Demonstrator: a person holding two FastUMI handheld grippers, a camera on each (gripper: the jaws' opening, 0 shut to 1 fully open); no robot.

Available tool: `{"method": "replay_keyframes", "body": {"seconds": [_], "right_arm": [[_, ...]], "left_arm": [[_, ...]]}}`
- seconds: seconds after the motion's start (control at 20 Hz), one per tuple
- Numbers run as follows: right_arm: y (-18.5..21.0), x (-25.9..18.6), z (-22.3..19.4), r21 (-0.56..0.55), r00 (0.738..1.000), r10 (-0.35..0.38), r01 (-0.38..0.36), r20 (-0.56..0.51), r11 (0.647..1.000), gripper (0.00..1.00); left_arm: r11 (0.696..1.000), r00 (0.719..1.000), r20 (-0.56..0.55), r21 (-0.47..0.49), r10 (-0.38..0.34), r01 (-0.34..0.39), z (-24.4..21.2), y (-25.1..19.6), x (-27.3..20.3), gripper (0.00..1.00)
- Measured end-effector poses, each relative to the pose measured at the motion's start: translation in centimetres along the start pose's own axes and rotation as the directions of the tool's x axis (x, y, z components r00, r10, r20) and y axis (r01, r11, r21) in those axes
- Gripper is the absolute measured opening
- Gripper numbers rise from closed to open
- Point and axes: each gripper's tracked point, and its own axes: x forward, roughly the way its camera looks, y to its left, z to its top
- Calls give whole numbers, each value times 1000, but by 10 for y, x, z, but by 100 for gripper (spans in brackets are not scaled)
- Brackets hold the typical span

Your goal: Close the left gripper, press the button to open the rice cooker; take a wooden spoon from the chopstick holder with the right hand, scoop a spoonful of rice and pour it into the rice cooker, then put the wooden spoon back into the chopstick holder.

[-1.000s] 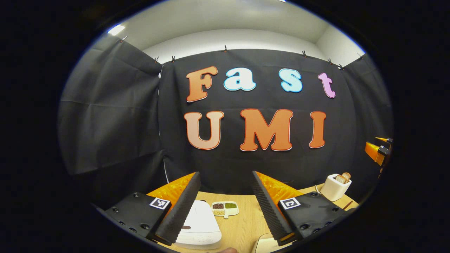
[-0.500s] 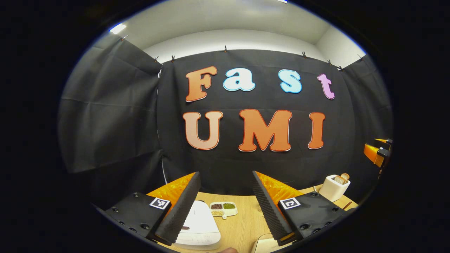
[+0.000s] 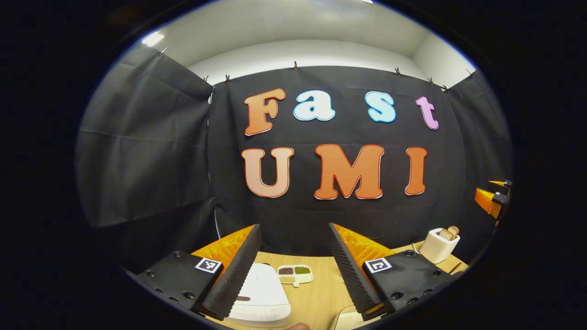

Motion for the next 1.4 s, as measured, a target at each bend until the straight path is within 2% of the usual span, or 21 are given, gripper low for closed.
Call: {"method": "replay_keyframes", "body": {"seconds": [0.1, 0.15, 0.2, 0.4, 0.6, 0.7, 0.8, 0.9, 1.0, 1.1, 1.35, 1.4], "right_arm": [[1, 0, -1, -2, 1000, 3, -3, -4, 1000, 94], [1, 1, -2, -1, 1000, 5, -5, -8, 1000, 97], [2, 1, -3, -1, 1000, 8, -8, -10, 1000, 94], [1, 0, -4, -4, 1000, 6, -6, -9, 1000, 94], [0, -2, -8, -1, 1000, -10, 10, -17, 1000, 94], [1, -4, -8, -2, 1000, -9, 9, -23, 1000, 94], [-4, -7, -7, -24, 999, -26, 26, -20, 999, 94], [-9, -9, -7, -32, 999, -44, 43, -22, 999, 94], [-12, -12, -9, -29, 998, -55, 55, -29, 998, 94], [-17, -15, -14, -38, 996, -77, 75, -36, 996, 94], [-31, -28, -33, -55, 988, -132, 128, -82, 990, 94], [-33, -31, -37, -60, 985, -145, 140, -93, 988, 97]], "left_arm": [[1000, 1000, 3, -11, 4, -4, 4, 6, 2, 99], [1000, 1000, 4, -16, 18, -18, 6, 13, 3, 99], [999, 999, 7, -21, 32, -32, 8, 22, 5, 99], [997, 998, 16, -18, 69, -68, 13, 44, 6, 96], [998, 998, -2, 1, 64, -64, 10, 55, 10, 51], [990, 989, -29, 10, 142, -142, 4, 78, 15, 28], [995, 993, -90, -51, 77, -82, -5, 67, 24, 5], [995, 978, -201, -70, 62, -77, -32, 77, 36, 4], [991, 944, -321, -85, 72, -105, -57, 88, 38, 5], [984, 897, -441, -143, 32, -105, -83, 91, 41, 4], [965, 731, -682, -185, 9, -185, -152, 113, 44, 5], [962, 695, -719, -189, 2, -198, -165, 116, 42, 4]]}}
